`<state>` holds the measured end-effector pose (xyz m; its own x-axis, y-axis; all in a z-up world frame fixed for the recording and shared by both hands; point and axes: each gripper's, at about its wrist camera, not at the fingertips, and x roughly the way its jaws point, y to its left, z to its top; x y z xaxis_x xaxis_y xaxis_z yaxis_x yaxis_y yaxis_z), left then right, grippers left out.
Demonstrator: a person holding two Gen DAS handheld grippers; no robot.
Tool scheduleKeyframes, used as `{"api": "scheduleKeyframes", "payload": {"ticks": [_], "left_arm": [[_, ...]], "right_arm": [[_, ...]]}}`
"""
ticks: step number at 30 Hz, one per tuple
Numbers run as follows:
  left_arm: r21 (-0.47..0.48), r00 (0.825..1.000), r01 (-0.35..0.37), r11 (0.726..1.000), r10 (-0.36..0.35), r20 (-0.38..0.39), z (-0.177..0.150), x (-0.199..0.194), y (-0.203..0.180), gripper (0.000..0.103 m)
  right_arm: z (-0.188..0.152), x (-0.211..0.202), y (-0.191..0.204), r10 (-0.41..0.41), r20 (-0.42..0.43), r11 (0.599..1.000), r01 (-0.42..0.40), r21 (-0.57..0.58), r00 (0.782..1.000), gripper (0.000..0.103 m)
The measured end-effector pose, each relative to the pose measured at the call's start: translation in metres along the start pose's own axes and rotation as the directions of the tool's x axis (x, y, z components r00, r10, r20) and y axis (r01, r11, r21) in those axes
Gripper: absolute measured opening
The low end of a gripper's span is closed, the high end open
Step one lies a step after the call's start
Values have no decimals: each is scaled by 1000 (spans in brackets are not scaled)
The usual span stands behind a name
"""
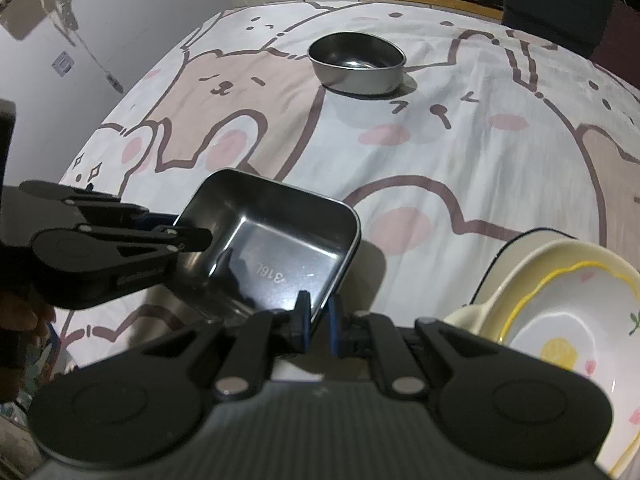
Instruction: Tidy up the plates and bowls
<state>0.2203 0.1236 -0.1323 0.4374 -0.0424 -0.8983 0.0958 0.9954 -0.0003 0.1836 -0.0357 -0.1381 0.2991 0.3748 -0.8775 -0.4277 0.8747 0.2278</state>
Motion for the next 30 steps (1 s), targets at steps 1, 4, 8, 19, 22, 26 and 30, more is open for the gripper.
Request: {"api": "scheduleKeyframes", "payload": {"ticks": [1, 4, 8, 19, 22, 26, 30], "left_arm": [[1, 1000, 2, 1000, -2, -2, 0, 0, 0, 16], [1, 1000, 12, 1000, -12, -9, 0, 1, 2, 16], [4, 1000, 19, 1000, -19, -14, 0, 1, 2, 16], [5, 999, 32, 999, -32, -17, 0, 1, 2, 20], [7, 999, 31, 999, -31, -15, 0, 0, 1, 22], [6, 999, 36, 999, -36, -9, 0, -3, 0, 26], [7, 999, 53, 999, -53, 6, 0, -8, -1, 39]], "right_arm": [[0, 0, -1, 1, -2, 1000, -1, 9, 1000, 11], [1, 1, -6, 6, -4, 999, -6, 38, 1000, 11], [1, 4, -12, 8, -18, 996, -6, 94, 1000, 12], [-1, 5, -18, 10, -18, 992, -8, 125, 1000, 22], [-1, 4, -17, 9, -12, 992, -7, 122, 1000, 22], [-1, 1, -18, 13, -1, 992, -13, 123, 1000, 22], [-3, -1, -18, 19, 7, 991, -20, 129, 1000, 27]]}}
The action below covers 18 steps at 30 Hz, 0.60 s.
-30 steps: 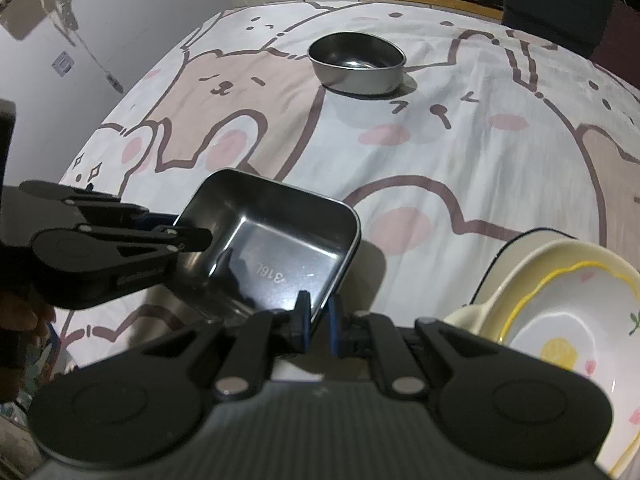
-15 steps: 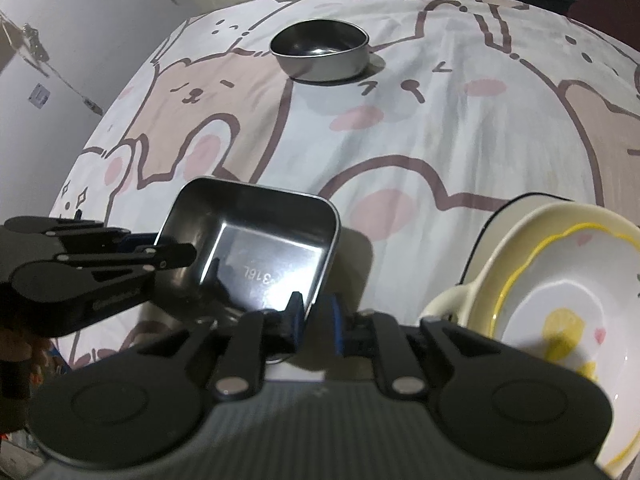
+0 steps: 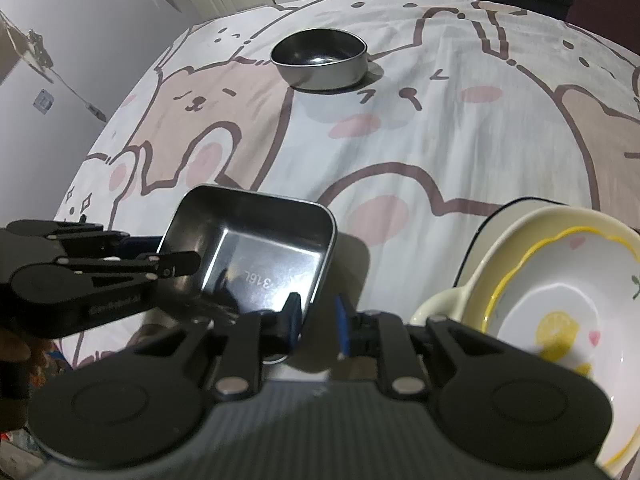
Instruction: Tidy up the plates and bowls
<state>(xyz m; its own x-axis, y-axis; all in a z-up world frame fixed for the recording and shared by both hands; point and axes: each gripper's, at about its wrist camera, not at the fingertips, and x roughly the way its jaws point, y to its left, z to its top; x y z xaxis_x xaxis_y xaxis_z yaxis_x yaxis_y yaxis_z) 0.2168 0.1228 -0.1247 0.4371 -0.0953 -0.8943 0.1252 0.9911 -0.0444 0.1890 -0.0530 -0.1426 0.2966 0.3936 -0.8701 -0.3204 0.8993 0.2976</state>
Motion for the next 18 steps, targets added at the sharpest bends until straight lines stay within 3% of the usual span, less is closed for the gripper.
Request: {"api": "scheduleKeyframes", "payload": {"ticks": [3, 6, 11, 15, 18], "left_arm": [[0, 1000, 9, 1000, -9, 16, 1, -5, -2, 52], [-2, 999, 9, 1000, -9, 34, 2, -10, -2, 67], [-14, 998, -9, 1000, 10, 64, 7, -20, 2, 84], [-38, 994, -22, 999, 25, 105, 13, -30, 6, 98], [-58, 989, -30, 998, 38, 140, 21, -39, 9, 103]], "right_arm": [[0, -2, 0, 3, 10, 1000, -3, 6, 1000, 43], [-1, -3, 1, 6, 16, 1000, -6, 2, 1000, 50], [-2, -6, 3, 19, 24, 1000, -18, -13, 1000, 59], [-2, -13, 9, -2, 57, 999, 5, -46, 998, 78], [1, -20, 8, -18, 91, 998, 23, -50, 996, 85]]}}
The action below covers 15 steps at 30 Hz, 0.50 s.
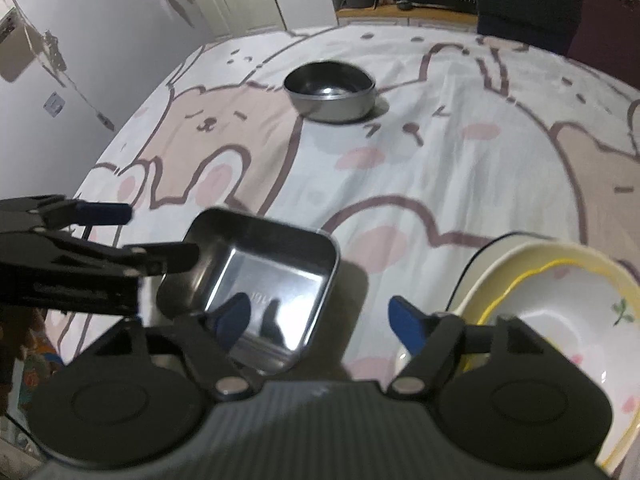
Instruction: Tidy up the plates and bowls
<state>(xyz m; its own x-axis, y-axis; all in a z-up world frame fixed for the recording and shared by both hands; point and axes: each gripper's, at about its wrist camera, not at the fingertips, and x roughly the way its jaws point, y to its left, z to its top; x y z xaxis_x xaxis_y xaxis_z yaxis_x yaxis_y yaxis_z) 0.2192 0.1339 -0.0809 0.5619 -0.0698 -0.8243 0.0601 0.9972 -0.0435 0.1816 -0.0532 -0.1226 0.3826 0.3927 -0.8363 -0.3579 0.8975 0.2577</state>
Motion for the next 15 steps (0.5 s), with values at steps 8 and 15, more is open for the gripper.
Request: {"api": "scheduleKeyframes", "payload": {"ticks": [8, 15], "left_arm": [[-52, 994, -20, 998, 25, 111, 34, -7, 0, 103], [-154, 982, -33, 988, 60, 178, 69, 14, 1, 103]], "right_arm": [[26, -26, -15, -15, 138, 1000, 17, -13, 990, 103], [58, -37, -38, -26, 241, 1000, 21, 23, 970, 103]]}}
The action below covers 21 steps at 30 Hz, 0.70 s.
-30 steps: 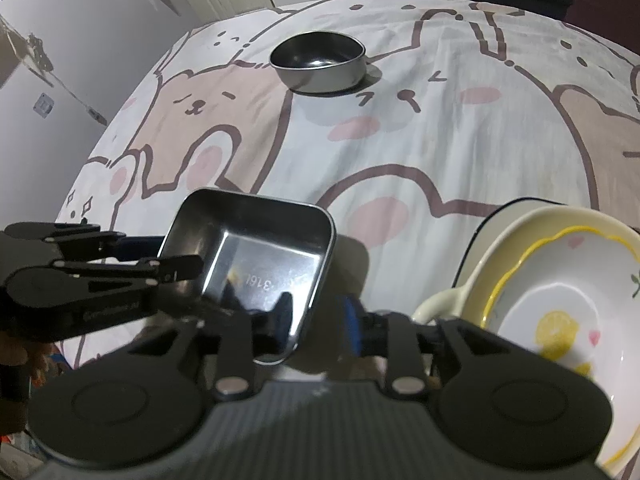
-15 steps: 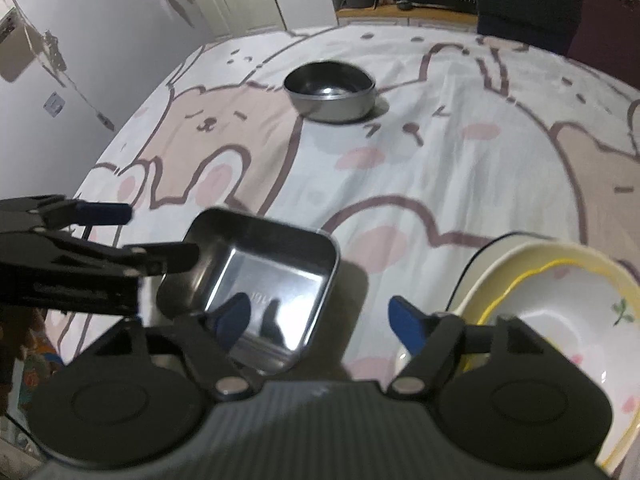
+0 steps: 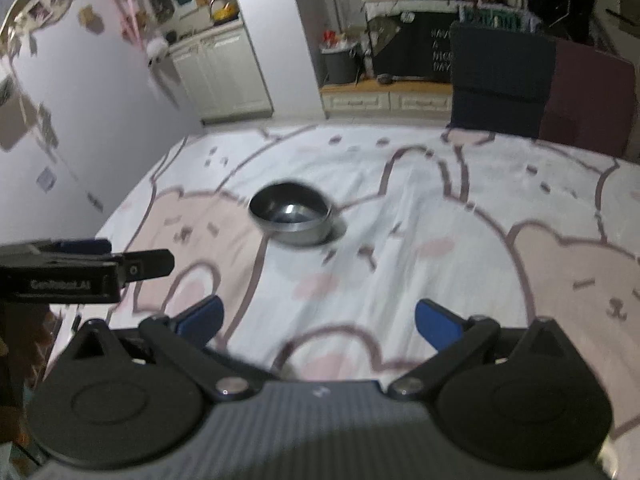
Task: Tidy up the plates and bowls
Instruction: 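Move both tools to the round steel bowl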
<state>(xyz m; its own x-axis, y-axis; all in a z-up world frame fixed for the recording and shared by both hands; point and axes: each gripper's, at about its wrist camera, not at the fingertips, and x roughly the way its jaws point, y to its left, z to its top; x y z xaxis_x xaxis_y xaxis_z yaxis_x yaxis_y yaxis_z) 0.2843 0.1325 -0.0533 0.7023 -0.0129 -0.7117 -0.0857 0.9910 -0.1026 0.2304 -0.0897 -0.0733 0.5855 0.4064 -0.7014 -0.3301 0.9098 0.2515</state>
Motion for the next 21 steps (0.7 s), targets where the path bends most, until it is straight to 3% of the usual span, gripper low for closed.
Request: {"api": "scheduleKeyframes", "payload": {"ticks": [10, 16, 18, 21], "left_arm": [[-79, 995, -101, 992, 100, -14, 27, 72, -1, 103], [-95, 993, -120, 988, 119, -12, 35, 106, -2, 101], [-87, 992, -125, 988, 123, -30, 36, 117, -2, 96], [-85, 989, -141, 986, 136, -65, 36, 134, 1, 91]], "right_arm": [[57, 44, -54, -33, 75, 990, 22, 137, 997, 103], [77, 90, -72, -34, 49, 983, 24, 183, 998, 103], [82, 105, -73, -38, 21, 985, 34, 172, 999, 103], [87, 128, -75, 11, -22, 983, -7, 182, 1000, 94]]}}
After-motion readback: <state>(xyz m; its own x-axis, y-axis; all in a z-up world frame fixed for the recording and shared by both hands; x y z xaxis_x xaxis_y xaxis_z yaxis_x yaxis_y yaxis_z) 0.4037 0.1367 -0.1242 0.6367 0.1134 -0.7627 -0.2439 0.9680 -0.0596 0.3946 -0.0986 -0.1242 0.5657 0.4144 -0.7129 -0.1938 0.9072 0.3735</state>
